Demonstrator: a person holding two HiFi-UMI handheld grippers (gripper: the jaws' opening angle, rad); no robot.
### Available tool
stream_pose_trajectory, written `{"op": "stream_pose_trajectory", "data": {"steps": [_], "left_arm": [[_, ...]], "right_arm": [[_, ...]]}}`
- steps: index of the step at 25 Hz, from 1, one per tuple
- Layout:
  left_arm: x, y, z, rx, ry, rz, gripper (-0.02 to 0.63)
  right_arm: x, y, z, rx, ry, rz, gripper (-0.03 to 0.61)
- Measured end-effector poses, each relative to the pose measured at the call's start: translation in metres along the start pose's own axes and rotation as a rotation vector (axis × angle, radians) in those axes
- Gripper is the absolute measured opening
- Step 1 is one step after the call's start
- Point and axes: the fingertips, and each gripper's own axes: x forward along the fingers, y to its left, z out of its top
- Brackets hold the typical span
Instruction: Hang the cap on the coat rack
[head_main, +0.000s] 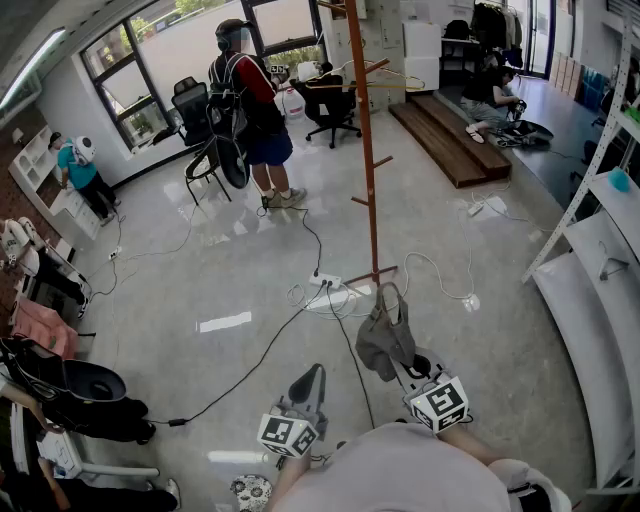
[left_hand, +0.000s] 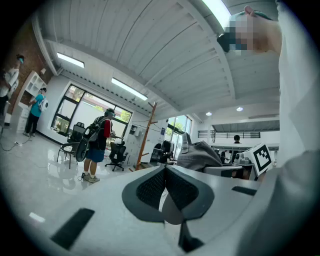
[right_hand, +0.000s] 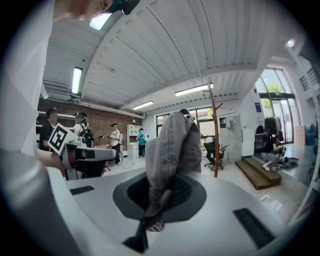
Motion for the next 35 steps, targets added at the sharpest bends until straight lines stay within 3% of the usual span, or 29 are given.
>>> {"op": "stream_pose_trajectory", "data": {"steps": [12, 35], "left_arm": [[0.03, -0.044, -0.011, 0.014, 0.03, -0.04, 0.009], [0.038, -0.053, -0.018, 0.013, 0.044, -0.035, 0.009]], "right_arm": [[-0.025, -0.025, -0.009, 0.023, 0.001, 0.006, 0.021], [-0.028, -0.029, -0.012, -0.004, 0.004, 0.036, 0.021]]}}
